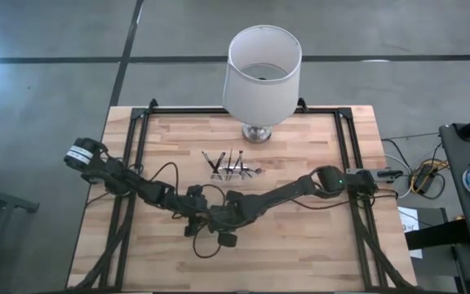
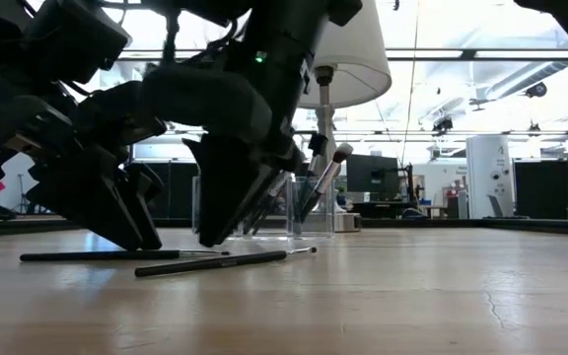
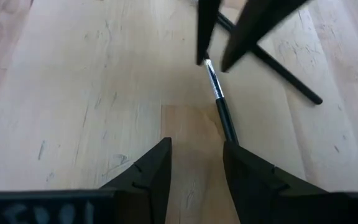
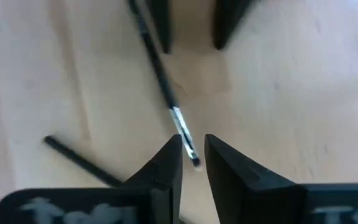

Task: Put items in baskets/containers
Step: Put the eyeshadow brush into the transparent organizer

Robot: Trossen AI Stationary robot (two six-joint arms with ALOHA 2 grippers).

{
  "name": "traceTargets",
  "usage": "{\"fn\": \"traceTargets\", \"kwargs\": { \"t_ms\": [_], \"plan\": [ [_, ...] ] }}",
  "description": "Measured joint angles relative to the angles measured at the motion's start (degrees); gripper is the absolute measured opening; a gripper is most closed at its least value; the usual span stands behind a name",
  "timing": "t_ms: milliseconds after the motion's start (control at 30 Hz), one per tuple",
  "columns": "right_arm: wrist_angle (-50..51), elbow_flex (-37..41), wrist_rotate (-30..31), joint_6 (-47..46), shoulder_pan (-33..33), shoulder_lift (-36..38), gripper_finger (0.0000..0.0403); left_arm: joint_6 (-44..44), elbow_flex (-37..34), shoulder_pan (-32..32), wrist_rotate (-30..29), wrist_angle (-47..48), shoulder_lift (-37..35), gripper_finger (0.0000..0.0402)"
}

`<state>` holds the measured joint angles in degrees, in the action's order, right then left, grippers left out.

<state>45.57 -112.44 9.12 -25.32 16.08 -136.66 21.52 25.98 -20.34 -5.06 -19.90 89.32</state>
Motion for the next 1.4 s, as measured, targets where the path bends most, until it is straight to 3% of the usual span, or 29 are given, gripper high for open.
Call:
{"fn": "traceTargets", "kwargs": {
  "t_ms": [267, 467, 700, 1033, 1400],
  "plan": [
    [3.5, 0.0, 0.5, -21.6, -1.1, 1.1, 0.0028, 1.0, 0.0, 0.0, -0.1, 0.0, 0.0, 0.0144],
    [-1.3, 0.5, -13.4, -37.8, -2.1, 1.5, 0.0009, 1.1, 0.0, 0.0, -0.1, -0.1, 0.0, 0.0144],
    [-2.5, 3.5, -9.3, -49.7, -2.2, 1.4, 0.0008, 1.1, 0.0, 0.0, -0.2, -0.1, 0.0, 0.0144],
    [-2.3, 1.6, -7.0, -51.8, -3.6, 2.5, 0.0008, 0.9, 0.0, 0.0, -0.2, -0.1, 0.0, 0.0144],
    [-2.5, 3.4, -10.1, -50.8, -4.1, 2.5, 0.0008, 0.4, 0.0, 0.0, -0.2, -0.1, 0.0, 0.0144]
  ]
}}
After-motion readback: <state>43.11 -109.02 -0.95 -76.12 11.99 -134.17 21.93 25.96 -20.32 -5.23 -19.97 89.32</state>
